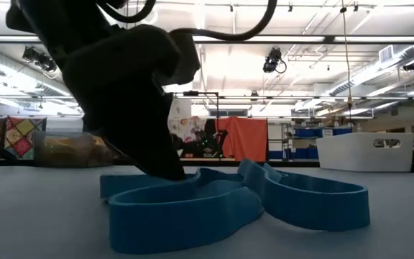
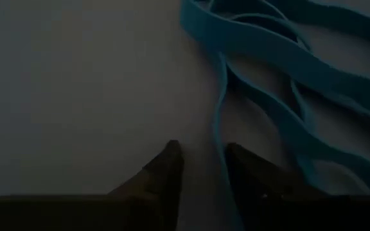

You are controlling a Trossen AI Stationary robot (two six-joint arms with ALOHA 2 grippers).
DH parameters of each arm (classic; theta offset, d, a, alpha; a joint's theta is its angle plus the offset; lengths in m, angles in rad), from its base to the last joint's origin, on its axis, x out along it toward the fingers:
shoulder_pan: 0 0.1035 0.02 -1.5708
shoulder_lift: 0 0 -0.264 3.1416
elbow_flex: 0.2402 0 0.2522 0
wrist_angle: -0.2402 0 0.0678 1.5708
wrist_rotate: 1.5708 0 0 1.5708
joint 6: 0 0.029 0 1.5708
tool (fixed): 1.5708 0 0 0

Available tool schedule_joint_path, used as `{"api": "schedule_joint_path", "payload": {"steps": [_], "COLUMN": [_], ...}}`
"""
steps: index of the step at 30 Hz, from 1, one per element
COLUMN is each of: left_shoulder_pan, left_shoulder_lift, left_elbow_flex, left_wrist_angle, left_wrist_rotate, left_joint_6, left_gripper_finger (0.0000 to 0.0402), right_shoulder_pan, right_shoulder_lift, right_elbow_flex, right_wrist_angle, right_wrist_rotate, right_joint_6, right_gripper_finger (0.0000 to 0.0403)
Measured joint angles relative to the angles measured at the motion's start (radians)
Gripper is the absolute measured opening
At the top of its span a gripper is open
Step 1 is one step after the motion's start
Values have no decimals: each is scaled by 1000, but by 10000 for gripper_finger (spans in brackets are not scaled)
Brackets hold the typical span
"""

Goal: Sort rubber bands into baskets
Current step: Put the blue rubber band into the blue bin

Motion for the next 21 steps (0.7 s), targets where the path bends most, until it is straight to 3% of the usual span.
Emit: {"api": "schedule_joint_path", "payload": {"steps": [7,13,21], "left_shoulder_pan": [0,-1,0], "left_shoulder_lift": [-15,-41,-29], "left_elbow_flex": [24,161,330], "left_wrist_angle": [-13,-74,-71], "left_wrist_rotate": [10,-60,-107], "left_joint_6": [-7,106,305], "left_gripper_finger": [12,5,5], "right_shoulder_pan": [0,0,-24], "right_shoulder_lift": [0,0,26], "right_elbow_flex": [0,-7,-67], "right_wrist_angle": [3,72,419], "right_wrist_rotate": [19,199,564], "right_joint_6": [0,-76,-404], "right_gripper_finger": [151,129,129]}}
